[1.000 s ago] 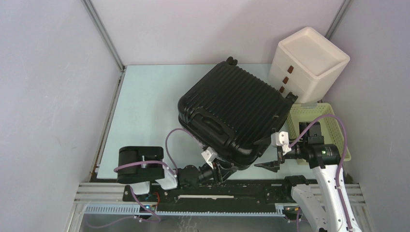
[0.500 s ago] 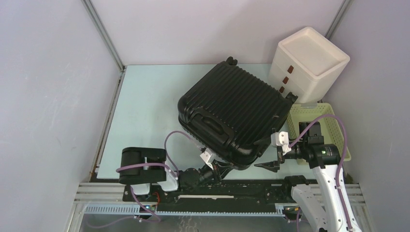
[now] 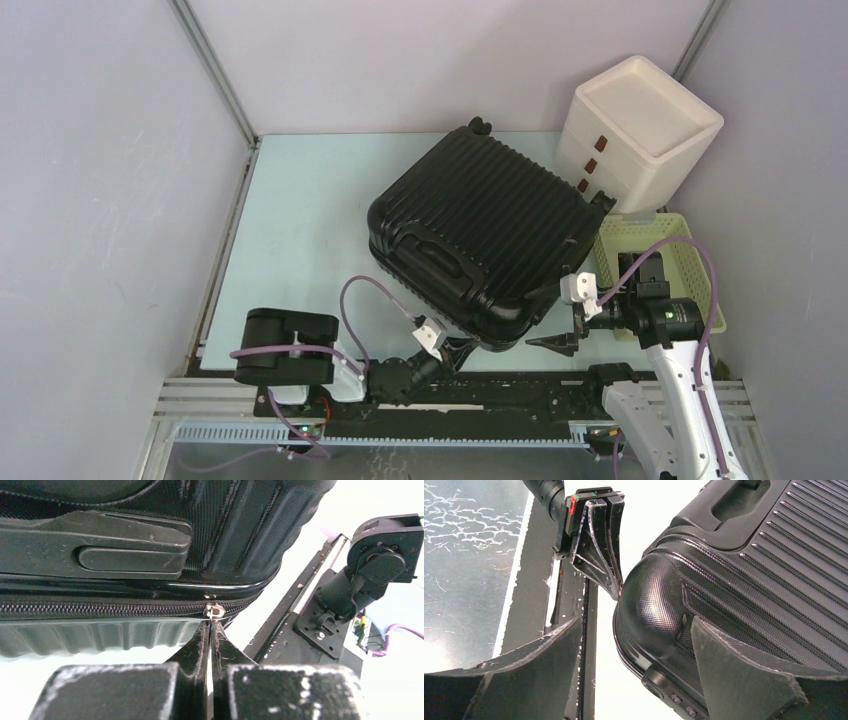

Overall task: Open, take out, and arrange the luggage
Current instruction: Grab the zipper of the luggage, then unzip the zipper from the luggage.

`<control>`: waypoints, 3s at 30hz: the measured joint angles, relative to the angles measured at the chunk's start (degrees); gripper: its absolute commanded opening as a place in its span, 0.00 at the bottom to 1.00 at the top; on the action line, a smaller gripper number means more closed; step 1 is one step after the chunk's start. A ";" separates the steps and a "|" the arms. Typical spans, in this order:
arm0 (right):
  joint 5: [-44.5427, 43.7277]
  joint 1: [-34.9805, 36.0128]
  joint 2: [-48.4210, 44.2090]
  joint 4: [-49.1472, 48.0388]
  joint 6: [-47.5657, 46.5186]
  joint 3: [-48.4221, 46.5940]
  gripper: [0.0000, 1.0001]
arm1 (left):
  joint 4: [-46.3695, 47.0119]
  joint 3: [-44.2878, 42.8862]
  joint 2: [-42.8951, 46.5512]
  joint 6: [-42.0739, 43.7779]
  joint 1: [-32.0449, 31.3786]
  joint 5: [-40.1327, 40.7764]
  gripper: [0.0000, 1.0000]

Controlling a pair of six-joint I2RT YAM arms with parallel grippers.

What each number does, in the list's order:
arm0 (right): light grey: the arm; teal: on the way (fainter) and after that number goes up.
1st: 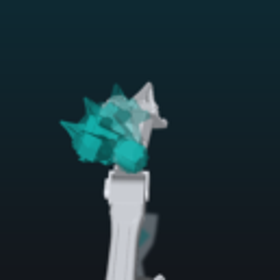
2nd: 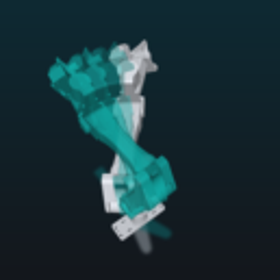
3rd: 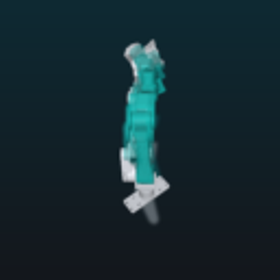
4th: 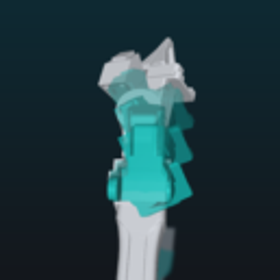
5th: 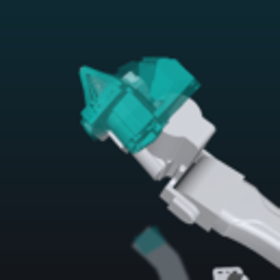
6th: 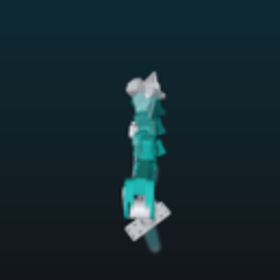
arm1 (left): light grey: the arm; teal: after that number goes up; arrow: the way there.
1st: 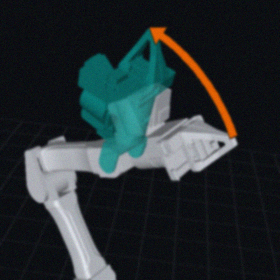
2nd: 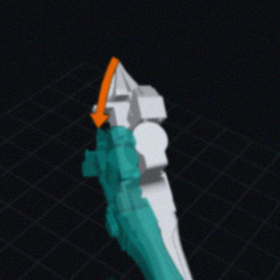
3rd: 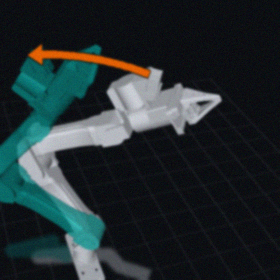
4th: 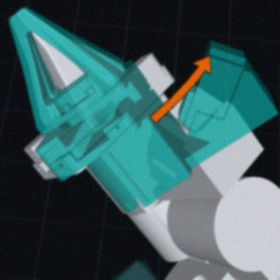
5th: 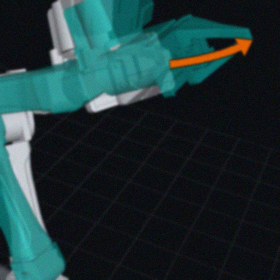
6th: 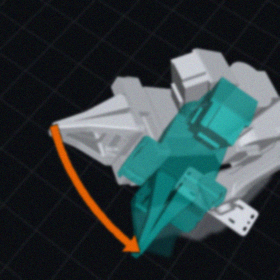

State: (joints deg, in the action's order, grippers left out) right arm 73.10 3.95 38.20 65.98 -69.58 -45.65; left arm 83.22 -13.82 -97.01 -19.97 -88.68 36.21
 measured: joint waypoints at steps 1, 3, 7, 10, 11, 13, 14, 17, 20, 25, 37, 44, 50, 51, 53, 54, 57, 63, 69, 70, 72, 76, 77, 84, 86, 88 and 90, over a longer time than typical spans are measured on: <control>0.00 0.00 0.00 0.00 -0.02 0.00 0.89 | -0.42 0.00 0.35 0.37 -0.24 0.74 0.00; -0.20 0.00 0.00 0.00 -0.02 0.00 0.89 | -1.84 -0.02 1.18 1.07 -0.66 2.29 0.00; -0.83 0.00 0.02 0.15 -0.02 0.24 0.89 | -5.14 -0.44 2.75 3.13 -1.33 6.08 0.00; -0.83 0.00 0.02 0.00 -0.07 0.39 0.89 | -7.30 -1.22 3.26 4.22 -2.03 8.57 0.00; -0.83 0.00 0.02 0.02 -0.07 0.39 0.89 | -8.13 -1.60 3.41 4.61 -2.38 9.40 0.00; -0.83 0.00 0.02 0.00 -0.07 0.39 0.89 | -9.66 -2.10 3.85 5.22 -2.84 10.45 0.00; -0.83 0.00 0.00 0.02 -0.07 0.39 0.89 | -10.34 -2.27 4.09 5.51 -3.02 10.78 0.00; -0.81 0.00 -0.15 0.22 -0.22 0.37 0.89 | -11.37 -2.32 4.70 5.90 -3.23 11.02 0.00; -1.60 1.16 0.66 2.67 -0.44 -1.55 0.89 | -11.56 -1.60 5.46 5.51 -3.23 10.69 0.00; -6.49 12.11 7.28 4.94 2.73 -12.37 0.90 | -9.03 1.44 5.66 4.96 -3.17 10.47 0.00; -31.19 39.54 34.69 -6.71 30.32 -36.04 0.74 | -2.62 2.84 2.97 4.98 -3.04 9.92 0.00; -47.19 45.66 52.22 -12.61 44.52 -51.04 0.65 | -0.72 2.91 1.53 5.07 -2.97 9.64 0.00; -55.63 47.67 58.77 -14.49 49.94 -52.94 0.63 | 1.97 4.22 1.25 5.22 -2.95 8.85 0.00; -56.89 48.04 59.28 -14.69 50.31 -52.59 0.63 | 2.27 4.39 1.18 5.22 -2.95 8.72 0.00; -59.25 48.81 59.54 -14.86 50.71 -51.34 0.61 | 2.89 4.52 0.90 5.38 -2.95 8.63 0.00; -60.28 49.18 59.54 -14.84 50.82 -50.73 0.59 | 3.02 4.52 0.74 5.44 -2.95 8.61 0.00; -62.47 50.42 59.52 -15.43 50.95 -48.98 0.48 | 3.19 4.52 0.37 5.49 -2.95 8.63 0.00; -65.11 51.28 57.88 -17.88 54.49 -46.25 0.23 | 3.23 4.63 0.35 5.68 -2.95 8.70 0.00; -64.02 50.88 55.41 -21.00 54.49 -42.88 0.13 | 3.52 5.31 0.48 5.97 -3.08 9.20 0.00; -63.56 50.71 54.97 -21.53 54.47 -42.29 0.13 | 3.56 5.51 0.55 5.97 -3.08 9.35 0.00; -62.55 50.31 54.07 -22.38 54.45 -41.05 0.12 | 3.61 5.84 0.68 5.95 -3.13 10.25 0.00; -60.72 49.77 52.52 -24.35 54.27 -38.66 0.11 | 3.65 6.03 0.70 5.92 -3.23 11.87 0.00; -60.35 49.70 52.28 -24.68 54.25 -38.29 0.11 | 3.65 6.03 0.70 5.92 -3.30 12.28 0.00; -58.75 49.51 51.41 -25.05 53.44 -37.20 0.09 | 2.51 6.78 3.06 5.86 -3.28 16.76 0.00; -58.10 49.42 51.17 -24.96 53.13 -36.92 0.09 | 1.11 7.48 4.83 5.35 -2.93 17.70 0.00; -57.37 49.33 50.82 -24.92 52.74 -36.52 0.08 | -0.33 8.52 6.84 4.52 -1.97 18.12 0.00; -56.61 49.24 50.21 -24.74 52.04 -35.95 0.08 | -1.33 9.53 8.72 3.74 -0.90 18.53 0.00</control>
State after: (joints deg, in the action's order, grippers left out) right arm 16.49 53.19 88.40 41.23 -17.54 -81.60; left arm 81.89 -4.29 -88.29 -16.23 -89.58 54.74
